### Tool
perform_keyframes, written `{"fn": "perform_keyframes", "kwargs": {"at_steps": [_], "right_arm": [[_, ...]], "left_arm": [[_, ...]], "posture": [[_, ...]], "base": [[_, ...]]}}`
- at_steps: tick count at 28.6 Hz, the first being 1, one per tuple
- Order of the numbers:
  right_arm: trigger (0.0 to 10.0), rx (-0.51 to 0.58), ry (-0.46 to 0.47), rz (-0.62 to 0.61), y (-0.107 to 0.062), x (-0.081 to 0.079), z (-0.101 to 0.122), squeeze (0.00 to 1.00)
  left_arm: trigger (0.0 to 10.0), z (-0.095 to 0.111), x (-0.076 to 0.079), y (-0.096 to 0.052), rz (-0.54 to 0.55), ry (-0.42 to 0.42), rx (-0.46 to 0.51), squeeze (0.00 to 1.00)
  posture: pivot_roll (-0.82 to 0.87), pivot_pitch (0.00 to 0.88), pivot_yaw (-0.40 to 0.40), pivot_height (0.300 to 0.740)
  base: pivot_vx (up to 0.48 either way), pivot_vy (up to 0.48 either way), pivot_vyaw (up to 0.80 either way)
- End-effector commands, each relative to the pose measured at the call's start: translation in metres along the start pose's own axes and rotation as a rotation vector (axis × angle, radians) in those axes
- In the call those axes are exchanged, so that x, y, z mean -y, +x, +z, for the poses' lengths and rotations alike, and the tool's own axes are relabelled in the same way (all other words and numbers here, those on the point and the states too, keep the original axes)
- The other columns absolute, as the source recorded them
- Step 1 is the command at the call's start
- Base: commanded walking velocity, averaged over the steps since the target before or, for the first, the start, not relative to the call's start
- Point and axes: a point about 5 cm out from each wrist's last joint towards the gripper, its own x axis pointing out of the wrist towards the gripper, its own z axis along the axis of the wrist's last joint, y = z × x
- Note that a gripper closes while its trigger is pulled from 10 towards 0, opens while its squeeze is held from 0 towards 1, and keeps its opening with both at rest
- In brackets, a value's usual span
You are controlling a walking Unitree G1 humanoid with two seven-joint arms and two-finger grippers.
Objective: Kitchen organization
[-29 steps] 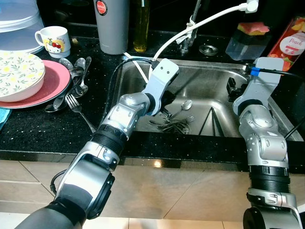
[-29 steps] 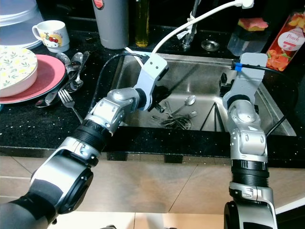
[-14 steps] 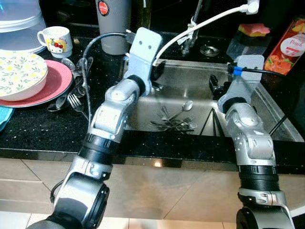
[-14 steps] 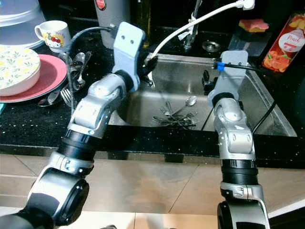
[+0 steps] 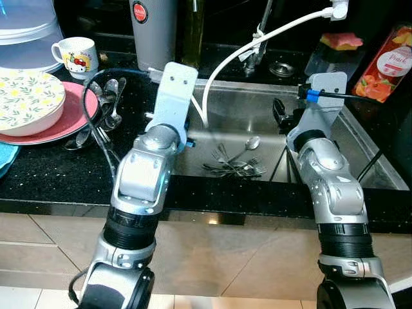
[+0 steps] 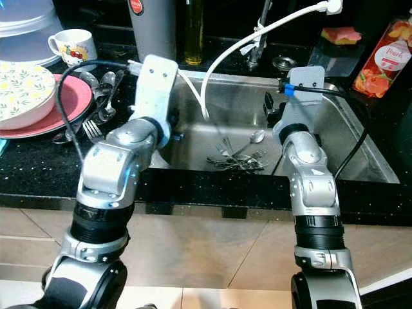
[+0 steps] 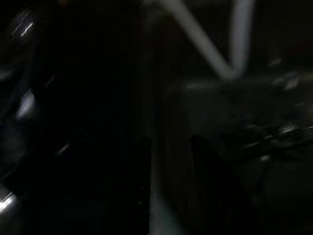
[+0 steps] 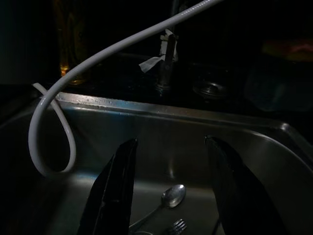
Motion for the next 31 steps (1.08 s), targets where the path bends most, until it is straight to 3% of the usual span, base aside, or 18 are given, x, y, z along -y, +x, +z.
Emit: {"fn": "perform_keyframes", "kwargs": {"at_steps": [1, 3, 5, 8, 9, 15, 16, 18, 19, 22, 23, 25, 26, 27, 28, 29, 30, 31], "right_arm": [[10.0, 0.011, 0.011, 0.001, -0.002, 0.001, -0.001, 0.00], [10.0, 0.010, 0.012, 0.003, -0.002, 0.000, -0.001, 0.00], [10.0, 0.011, 0.016, 0.008, 0.000, -0.003, -0.001, 0.00], [10.0, 0.011, 0.016, 0.009, 0.000, -0.003, -0.001, 0.00], [10.0, 0.012, 0.017, 0.010, 0.000, -0.003, 0.000, 0.00], [10.0, 0.008, 0.019, 0.012, 0.000, -0.004, -0.002, 0.00], [10.0, 0.007, 0.020, 0.013, 0.000, -0.004, -0.002, 0.00], [10.0, 0.007, 0.021, 0.013, -0.001, -0.005, -0.002, 0.00], [10.0, 0.006, 0.022, 0.014, -0.001, -0.005, -0.002, 0.00], [10.0, 0.005, 0.022, 0.015, -0.001, -0.005, -0.003, 0.00], [10.0, 0.005, 0.022, 0.015, -0.001, -0.005, -0.003, 0.00], [10.0, 0.005, 0.022, 0.016, -0.001, -0.005, -0.003, 0.00], [10.0, 0.005, 0.022, 0.016, -0.001, -0.005, -0.003, 0.00], [10.0, 0.005, 0.023, 0.017, -0.001, -0.006, -0.003, 0.00], [10.0, 0.005, 0.023, 0.017, -0.001, -0.006, -0.003, 0.00], [10.0, 0.005, 0.023, 0.018, 0.000, -0.006, -0.003, 0.00], [10.0, 0.005, 0.024, 0.019, 0.000, -0.006, -0.003, 0.00], [10.0, 0.005, 0.024, 0.019, 0.000, -0.007, -0.003, 0.00]], "left_arm": [[10.0, 0.002, -0.008, -0.003, 0.077, -0.037, -0.027, 0.00], [10.0, 0.002, -0.014, -0.001, 0.127, -0.032, -0.017, 0.00], [7.3, -0.005, -0.027, 0.003, 0.218, -0.031, -0.058, 0.00], [7.3, -0.007, -0.028, 0.004, 0.225, -0.035, -0.073, 0.00], [0.0, -0.006, -0.029, 0.003, 0.233, -0.024, -0.050, 0.00], [0.0, 0.002, -0.027, -0.003, 0.250, 0.000, -0.007, 0.00], [6.9, 0.004, -0.028, -0.004, 0.263, 0.005, 0.004, 0.00], [6.9, 0.005, -0.030, -0.005, 0.288, 0.002, 0.005, 0.00], [10.0, 0.005, -0.032, -0.005, 0.308, -0.017, -0.004, 0.00], [10.0, 0.002, -0.038, -0.005, 0.363, -0.080, -0.034, 0.00], [9.1, 0.002, -0.041, -0.006, 0.382, -0.089, -0.036, 0.00], [9.1, 0.002, -0.043, -0.006, 0.393, -0.090, -0.034, 0.00], [1.3, 0.001, -0.043, -0.006, 0.394, -0.089, -0.035, 0.00], [4.5, 0.002, -0.043, -0.006, 0.387, -0.076, -0.030, 0.00], [4.5, 0.002, -0.042, -0.005, 0.382, -0.067, -0.027, 0.00], [10.0, 0.001, -0.042, -0.005, 0.386, -0.062, -0.029, 0.00], [10.0, 0.001, -0.041, -0.005, 0.391, -0.059, -0.031, 0.00], [9.2, 0.001, -0.042, -0.005, 0.399, -0.059, -0.028, 0.00]], "posture": [[0.20, 0.071, -0.056, 0.740], [0.20, 0.071, -0.056, 0.740], [0.20, 0.075, -0.062, 0.740], [0.20, 0.075, -0.062, 0.740], [0.20, 0.075, -0.062, 0.740], [0.20, 0.079, -0.061, 0.740], [0.21, 0.080, -0.059, 0.740], [0.21, 0.080, -0.059, 0.740], [0.21, 0.080, -0.059, 0.740], [0.21, 0.083, -0.060, 0.740], [0.21, 0.083, -0.060, 0.740], [0.21, 0.084, -0.062, 0.740], [0.21, 0.084, -0.062, 0.740], [0.21, 0.084, -0.063, 0.740], [0.21, 0.084, -0.063, 0.740], [0.21, 0.085, -0.063, 0.740], [0.21, 0.085, -0.063, 0.740], [0.21, 0.085, -0.062, 0.740]], "base": [[0.000, 0.000, 0.00], [0.000, 0.000, 0.00], [0.000, 0.000, 0.00], [0.000, 0.000, 0.00], [0.000, 0.000, 0.00], [0.000, 0.000, 0.00], [0.000, 0.000, 0.00], [0.000, 0.000, 0.00], [0.000, 0.000, 0.00], [0.000, 0.000, 0.00], [0.000, 0.000, 0.00], [0.000, 0.000, 0.00], [0.000, 0.000, 0.00], [0.000, 0.000, 0.00], [0.000, 0.000, 0.00], [0.000, 0.000, 0.00], [0.000, 0.000, 0.00], [0.000, 0.000, 0.00]]}}
